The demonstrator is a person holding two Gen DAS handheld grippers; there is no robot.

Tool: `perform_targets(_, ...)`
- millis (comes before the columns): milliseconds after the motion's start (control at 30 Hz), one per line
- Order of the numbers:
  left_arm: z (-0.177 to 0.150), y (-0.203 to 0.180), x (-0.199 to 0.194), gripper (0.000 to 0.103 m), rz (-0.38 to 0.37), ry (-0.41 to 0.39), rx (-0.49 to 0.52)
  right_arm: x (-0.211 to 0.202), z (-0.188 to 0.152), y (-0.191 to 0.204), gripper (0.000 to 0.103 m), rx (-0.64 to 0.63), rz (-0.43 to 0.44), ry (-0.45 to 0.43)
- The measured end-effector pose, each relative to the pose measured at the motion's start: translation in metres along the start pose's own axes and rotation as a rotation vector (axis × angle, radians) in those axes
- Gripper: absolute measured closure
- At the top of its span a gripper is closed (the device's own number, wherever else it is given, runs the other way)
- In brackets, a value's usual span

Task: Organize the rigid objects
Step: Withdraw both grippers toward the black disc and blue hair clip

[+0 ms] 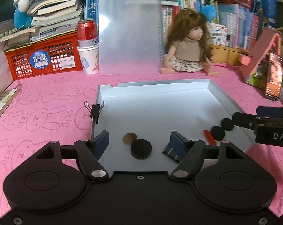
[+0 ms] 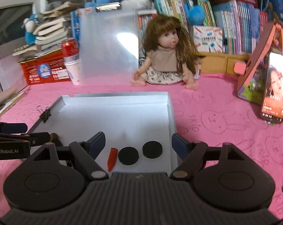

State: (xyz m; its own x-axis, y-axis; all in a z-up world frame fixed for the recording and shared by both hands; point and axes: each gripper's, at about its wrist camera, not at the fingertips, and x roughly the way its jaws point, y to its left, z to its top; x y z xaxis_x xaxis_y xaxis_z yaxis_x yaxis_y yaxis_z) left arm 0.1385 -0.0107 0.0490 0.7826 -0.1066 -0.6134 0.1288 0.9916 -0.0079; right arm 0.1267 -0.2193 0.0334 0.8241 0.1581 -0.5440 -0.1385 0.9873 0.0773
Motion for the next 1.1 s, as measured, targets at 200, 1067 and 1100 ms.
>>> perform_targets(200, -0.013, -0.007, -0.022, 0.025, -0.033, -0.033, 0.021, -0.021, -0.011, 0.007, 0.015, -0.063, 0.021, -0.045)
perform_targets(1067, -0.088, 0.000, -0.060, 0.030, -0.077, -0.032, 0.028, -0.052, -0.078, 0.009, 0.007, -0.180, 0.068, -0.084)
perform_targets(1100, -0.090, -0.001, -0.061, 0.032, -0.085, -0.028, 0.030, -0.052, -0.080, 0.009, 0.007, -0.184, 0.071, -0.083)
